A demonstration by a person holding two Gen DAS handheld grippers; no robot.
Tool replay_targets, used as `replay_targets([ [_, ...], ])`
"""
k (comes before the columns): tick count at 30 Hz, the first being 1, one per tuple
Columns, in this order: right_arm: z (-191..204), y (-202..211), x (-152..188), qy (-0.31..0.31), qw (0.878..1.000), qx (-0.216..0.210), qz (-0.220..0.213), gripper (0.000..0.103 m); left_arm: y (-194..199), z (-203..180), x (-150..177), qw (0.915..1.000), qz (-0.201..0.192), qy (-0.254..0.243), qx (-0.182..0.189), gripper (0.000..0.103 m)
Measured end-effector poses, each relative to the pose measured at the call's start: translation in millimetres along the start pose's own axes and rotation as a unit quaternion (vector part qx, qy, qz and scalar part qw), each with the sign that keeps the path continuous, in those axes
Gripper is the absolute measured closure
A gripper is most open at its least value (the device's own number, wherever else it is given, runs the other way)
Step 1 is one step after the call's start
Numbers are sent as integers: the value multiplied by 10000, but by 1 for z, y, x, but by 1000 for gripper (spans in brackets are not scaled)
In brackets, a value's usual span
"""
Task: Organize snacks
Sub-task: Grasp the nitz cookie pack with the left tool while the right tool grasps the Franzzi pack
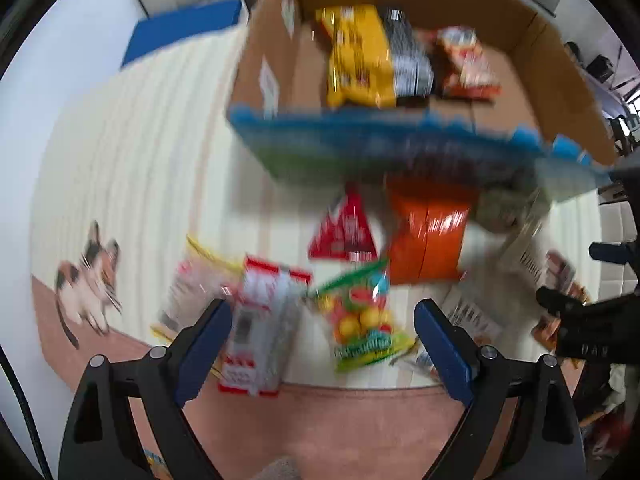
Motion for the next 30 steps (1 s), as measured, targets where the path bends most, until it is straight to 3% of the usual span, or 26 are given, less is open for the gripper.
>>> replay_targets([
  [5, -7, -33, 2, 82, 9996, 184, 211, 10, -20, 6, 20, 9997, 135, 69, -166, 10],
  [7, -8, -36, 3, 41, 9996, 217, 176, 18, -25, 13, 25, 9995, 185, 104, -242, 10],
  [10, -8, -37, 6, -292, 9993, 63, 241, 25, -31, 25, 30, 9988, 279, 228, -318, 10],
  [13, -8, -41, 16, -819, 9941, -464, 542, 27, -31, 29, 35, 9987, 309, 274, -282, 10],
  [16, -10, -47, 29, -1295, 9841, -929, 779, 27, -28, 17, 36, 9993, 251, -7, -267, 10],
  [20, -16, -52, 35, -1663, 9759, -1267, 629, 26, -24, -18, 35, 9980, 165, -598, -90, 10],
  [25, -22, -56, 52, -1856, 9736, -1214, 546, 29, -26, -64, 34, 9887, 236, -1477, 75, 10],
  [30, -37, -68, 96, -2520, 9463, -1834, 863, 28, -41, -95, 32, 9754, 426, -2160, 72, 10],
])
Point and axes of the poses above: each gripper's, at about its wrist camera, not at the fingertips, and y roughly against the way its jaws point, z to its left, x to its underside, the point moved 3 cm from there along -y, roughly the way its jaws point, and after that the axes turned 1 degree about -y, right-handed, at the moved point
